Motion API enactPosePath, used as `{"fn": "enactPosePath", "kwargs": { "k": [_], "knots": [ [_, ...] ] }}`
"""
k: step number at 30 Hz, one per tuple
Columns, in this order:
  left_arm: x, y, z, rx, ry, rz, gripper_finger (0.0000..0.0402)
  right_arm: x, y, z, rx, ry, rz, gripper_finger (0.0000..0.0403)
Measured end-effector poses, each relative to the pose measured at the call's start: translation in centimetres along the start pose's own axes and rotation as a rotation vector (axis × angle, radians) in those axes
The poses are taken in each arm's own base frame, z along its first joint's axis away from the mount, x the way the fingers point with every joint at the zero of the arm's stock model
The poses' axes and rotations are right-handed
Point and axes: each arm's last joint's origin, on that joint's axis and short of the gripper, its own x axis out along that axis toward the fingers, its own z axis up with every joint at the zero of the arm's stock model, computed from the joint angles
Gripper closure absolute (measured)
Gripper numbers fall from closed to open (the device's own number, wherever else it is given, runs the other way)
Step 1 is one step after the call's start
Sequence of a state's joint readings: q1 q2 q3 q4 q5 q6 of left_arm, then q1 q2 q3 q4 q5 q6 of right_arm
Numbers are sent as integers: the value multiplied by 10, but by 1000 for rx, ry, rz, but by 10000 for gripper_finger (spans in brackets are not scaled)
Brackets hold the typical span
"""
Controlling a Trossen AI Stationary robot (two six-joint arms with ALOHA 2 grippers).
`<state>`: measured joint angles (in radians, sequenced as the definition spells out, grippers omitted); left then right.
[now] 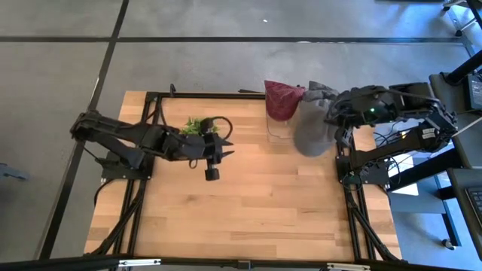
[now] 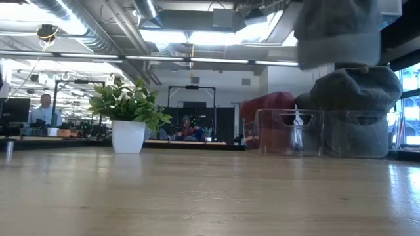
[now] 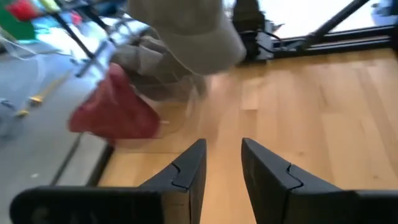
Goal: Pick & Place hat
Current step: Put the gray cap into the right transparent bin
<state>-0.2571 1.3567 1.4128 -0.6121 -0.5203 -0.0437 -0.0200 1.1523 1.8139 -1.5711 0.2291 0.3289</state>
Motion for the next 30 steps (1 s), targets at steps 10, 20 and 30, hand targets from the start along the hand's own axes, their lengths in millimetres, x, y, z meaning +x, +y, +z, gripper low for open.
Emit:
{"fn": "enactPosePath", "kwargs": {
  "k": [10, 20, 30],
  "knots": [
    [10, 18, 0, -81, 18, 15, 304, 22, -3, -5, -108, 39, -198, 376],
    [10, 20, -3, -80, 50, 21, 308, 44, -7, -12, -233, 123, -309, 376],
    [10, 20, -6, -95, 77, 27, 307, 65, -23, -23, -403, 211, -667, 373]
  ]
}}
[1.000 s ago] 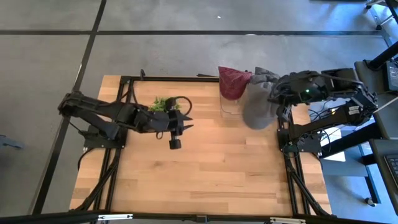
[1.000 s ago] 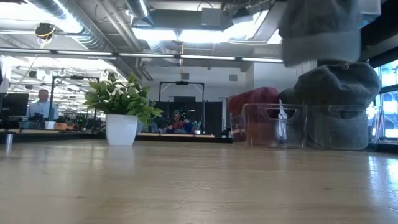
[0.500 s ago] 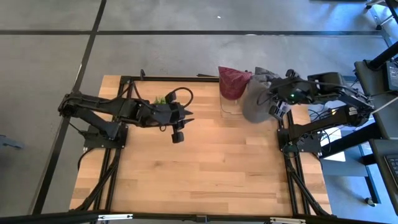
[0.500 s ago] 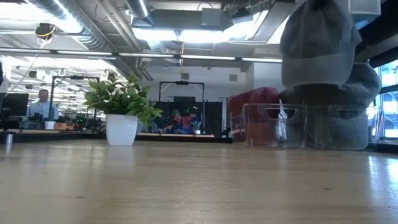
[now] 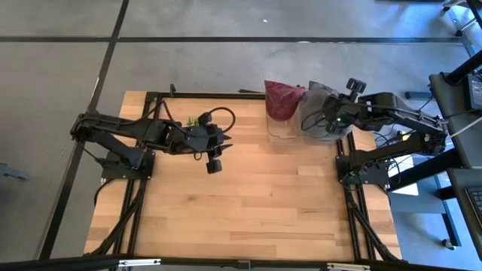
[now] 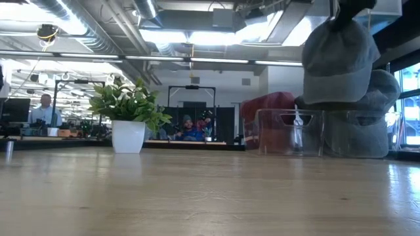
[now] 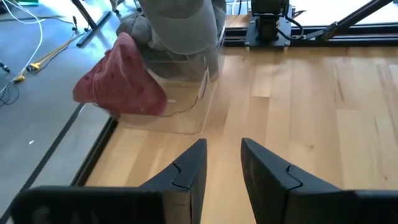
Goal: Pick & Place hat
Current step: Put the gray cap into the right transparent bin
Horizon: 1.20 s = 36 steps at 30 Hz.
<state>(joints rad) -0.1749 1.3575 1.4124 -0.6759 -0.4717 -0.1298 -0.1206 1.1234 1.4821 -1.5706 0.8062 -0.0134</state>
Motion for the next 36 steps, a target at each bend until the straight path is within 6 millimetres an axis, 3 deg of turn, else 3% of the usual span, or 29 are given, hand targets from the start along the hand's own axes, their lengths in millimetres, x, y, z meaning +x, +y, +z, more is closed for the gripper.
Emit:
{"fn": "enactPosePath", "kwargs": {
  "k": [6, 14, 19, 26, 32, 36],
  "knots": [
    [6, -2, 2, -15, -13, 9, 310, 12, 8, -9, -79, 55, -19, 375],
    [62, -12, -4, -2, 42, 23, 309, 25, 11, -20, -244, 138, -352, 372],
    [73, -2, -6, -64, 67, 37, 307, 27, 15, -20, -217, 129, -219, 375],
    [88, 2, 12, -113, -94, -116, 306, 27, 16, -20, -233, 134, -240, 373],
    [147, -1, 23, -118, -352, -254, 309, 28, 16, -20, -193, 129, -219, 373],
    [200, 7, 7, -193, -399, -260, 307, 28, 18, -21, -134, 123, -156, 373]
  ]
}}
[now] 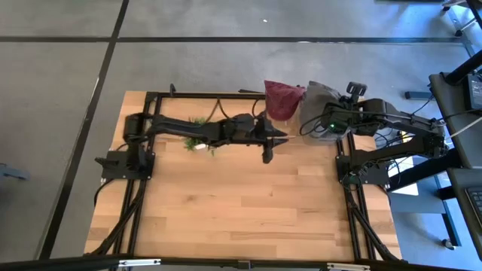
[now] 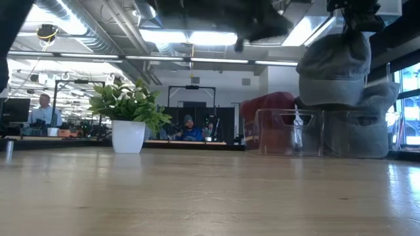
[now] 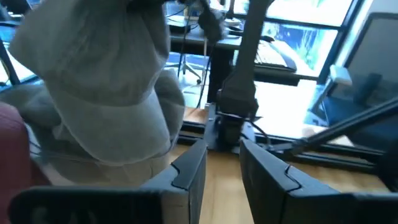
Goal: Pick & Place hat
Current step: Put the gray cap into the right transparent bin
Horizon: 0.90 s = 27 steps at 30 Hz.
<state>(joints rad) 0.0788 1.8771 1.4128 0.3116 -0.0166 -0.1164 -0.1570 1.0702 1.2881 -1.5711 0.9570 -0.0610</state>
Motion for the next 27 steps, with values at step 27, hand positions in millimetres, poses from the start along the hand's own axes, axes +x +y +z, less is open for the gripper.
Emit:
{"fn": "enactPosePath", "kwargs": {
  "k": [27],
  "knots": [
    [-15, 26, -9, 94, 258, 60, 311, 31, 59, -11, 153, 221, 378, 371]
  ]
}}
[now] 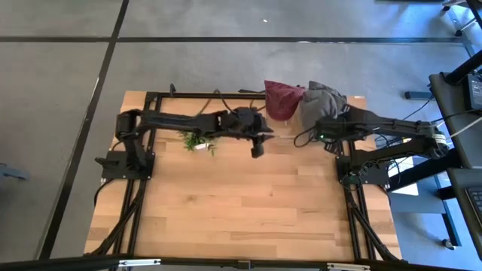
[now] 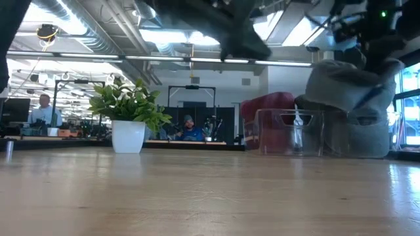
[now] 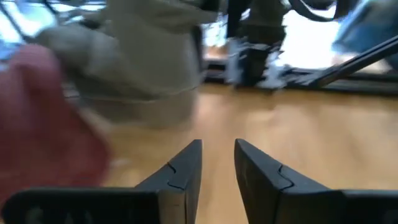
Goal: Pick & Place hat
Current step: Put the gray cap into the right transparent bin
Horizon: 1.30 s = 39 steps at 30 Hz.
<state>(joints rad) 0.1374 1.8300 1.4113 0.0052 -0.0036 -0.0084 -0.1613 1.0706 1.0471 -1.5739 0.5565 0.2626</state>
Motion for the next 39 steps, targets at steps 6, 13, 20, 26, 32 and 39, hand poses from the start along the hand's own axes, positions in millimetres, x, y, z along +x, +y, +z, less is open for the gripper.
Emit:
{"fn": "enactPosePath", "kwargs": {
  "k": [6, 13, 20, 26, 32, 39],
  "knots": [
    [-29, 12, 16, 59, 15, 130, 308, 15, 9, -6, -44, 73, 28, 369],
    [-27, 17, 14, 54, 30, 133, 309, 1, -1, 0, -10, -13, -51, 365],
    [-26, 17, 12, 54, 40, 130, 311, -15, -9, 4, -13, -68, -8, 362],
    [-26, 17, 12, 55, 40, 127, 311, -29, -18, 7, 70, -123, 8, 299],
    [-26, 16, 12, 54, 39, 107, 309, -48, -29, 8, 227, -195, 48, 221],
    [-26, 16, 8, 63, 75, 102, 308, -77, -48, -1, 406, -304, 185, 192]
  ]
}}
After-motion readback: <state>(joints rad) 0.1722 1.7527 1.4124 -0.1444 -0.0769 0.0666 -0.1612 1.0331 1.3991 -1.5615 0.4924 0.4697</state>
